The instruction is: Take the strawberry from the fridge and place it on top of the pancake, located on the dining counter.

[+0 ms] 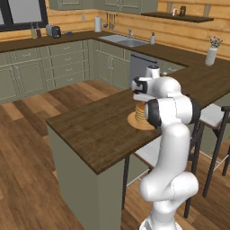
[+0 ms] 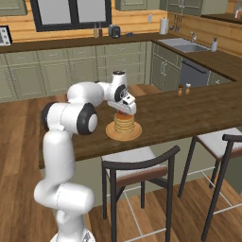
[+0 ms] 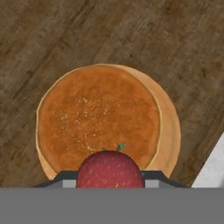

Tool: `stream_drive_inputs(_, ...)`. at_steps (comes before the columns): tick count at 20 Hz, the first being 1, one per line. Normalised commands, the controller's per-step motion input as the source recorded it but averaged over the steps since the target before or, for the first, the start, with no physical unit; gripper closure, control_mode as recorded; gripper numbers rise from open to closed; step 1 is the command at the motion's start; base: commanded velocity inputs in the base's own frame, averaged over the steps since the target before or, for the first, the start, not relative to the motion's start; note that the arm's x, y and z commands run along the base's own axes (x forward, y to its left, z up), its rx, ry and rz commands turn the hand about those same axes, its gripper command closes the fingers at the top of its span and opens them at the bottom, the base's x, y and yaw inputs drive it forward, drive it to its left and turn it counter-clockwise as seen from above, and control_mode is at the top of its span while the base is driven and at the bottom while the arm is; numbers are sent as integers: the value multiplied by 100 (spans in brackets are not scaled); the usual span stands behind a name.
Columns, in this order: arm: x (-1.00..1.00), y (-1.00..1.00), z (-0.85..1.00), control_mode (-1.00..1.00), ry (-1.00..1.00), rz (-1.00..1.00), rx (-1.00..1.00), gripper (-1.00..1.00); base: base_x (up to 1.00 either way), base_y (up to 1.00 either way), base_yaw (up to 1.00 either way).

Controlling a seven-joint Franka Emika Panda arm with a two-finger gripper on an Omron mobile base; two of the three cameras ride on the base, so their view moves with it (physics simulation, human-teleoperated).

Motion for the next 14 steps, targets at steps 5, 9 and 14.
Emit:
stream_drive_inputs(5,29,0,-16,-100,0,0,0,100,0,0,0)
stream_drive_inputs(9,18,0,-22,-100,0,0,0,100,0,0,0)
stream_drive_inputs(14,0,0,-37,-100,0,0,0,-100,0,0,0)
